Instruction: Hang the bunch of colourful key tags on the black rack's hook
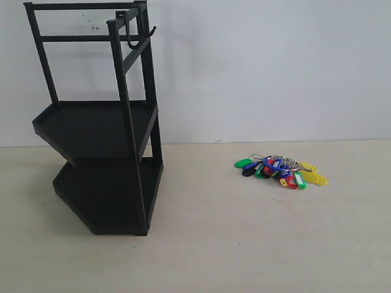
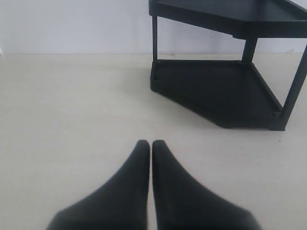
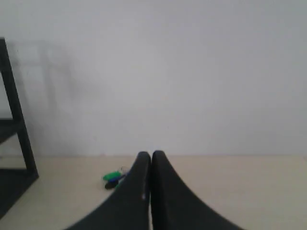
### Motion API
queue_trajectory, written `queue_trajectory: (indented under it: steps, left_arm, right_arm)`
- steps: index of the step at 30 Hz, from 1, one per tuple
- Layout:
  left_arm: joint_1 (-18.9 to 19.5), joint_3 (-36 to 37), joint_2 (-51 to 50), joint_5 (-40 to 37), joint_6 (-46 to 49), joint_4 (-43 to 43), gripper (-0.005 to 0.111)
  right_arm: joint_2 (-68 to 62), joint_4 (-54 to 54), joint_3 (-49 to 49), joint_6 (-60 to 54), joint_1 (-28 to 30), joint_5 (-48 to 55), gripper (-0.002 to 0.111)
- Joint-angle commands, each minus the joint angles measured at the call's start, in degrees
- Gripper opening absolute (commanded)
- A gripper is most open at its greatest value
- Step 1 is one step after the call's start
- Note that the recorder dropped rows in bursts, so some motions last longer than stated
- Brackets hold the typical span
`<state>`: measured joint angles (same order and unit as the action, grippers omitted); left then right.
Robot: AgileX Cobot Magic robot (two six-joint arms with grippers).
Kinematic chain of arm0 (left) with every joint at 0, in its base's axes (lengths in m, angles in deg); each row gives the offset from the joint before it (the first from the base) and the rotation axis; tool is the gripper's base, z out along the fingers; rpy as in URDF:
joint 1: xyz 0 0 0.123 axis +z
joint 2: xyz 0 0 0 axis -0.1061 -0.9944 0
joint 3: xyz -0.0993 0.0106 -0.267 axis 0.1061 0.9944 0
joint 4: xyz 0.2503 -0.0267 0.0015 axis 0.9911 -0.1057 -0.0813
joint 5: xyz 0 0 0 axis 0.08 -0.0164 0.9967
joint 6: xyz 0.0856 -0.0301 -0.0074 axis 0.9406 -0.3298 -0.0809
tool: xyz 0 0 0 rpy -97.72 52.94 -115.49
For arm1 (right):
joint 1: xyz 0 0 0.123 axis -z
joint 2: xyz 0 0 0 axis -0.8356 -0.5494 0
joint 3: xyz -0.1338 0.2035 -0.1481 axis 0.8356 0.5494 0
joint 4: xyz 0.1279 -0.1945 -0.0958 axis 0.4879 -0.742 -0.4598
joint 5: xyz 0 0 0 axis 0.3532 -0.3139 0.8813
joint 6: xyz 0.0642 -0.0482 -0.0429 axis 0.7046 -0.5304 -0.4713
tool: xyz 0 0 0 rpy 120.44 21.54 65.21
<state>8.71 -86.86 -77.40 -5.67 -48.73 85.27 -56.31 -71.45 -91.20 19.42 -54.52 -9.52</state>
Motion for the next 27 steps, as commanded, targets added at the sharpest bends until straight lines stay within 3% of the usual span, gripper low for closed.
queue_trajectory:
  steps: [1, 18, 27]
  left_arm:
    - [0.2, -0.1, 0.1, 0.8, -0.6, -0.4, 0.004]
    - [0.2, -0.1, 0.1, 0.8, -0.6, -0.4, 0.004]
    - [0.2, -0.1, 0.1, 0.8, -0.6, -0.4, 0.004]
  right_arm:
    - [-7.9, 0.6, -1.9, 0.5, 0.2, 1.3, 0.000]
    - [-14.3, 0.7, -2.6, -1.5, 0.2, -3.6, 0.000]
    - [-37.9, 1.2, -19.8, -14.7, 0.1, 16.3, 0.000]
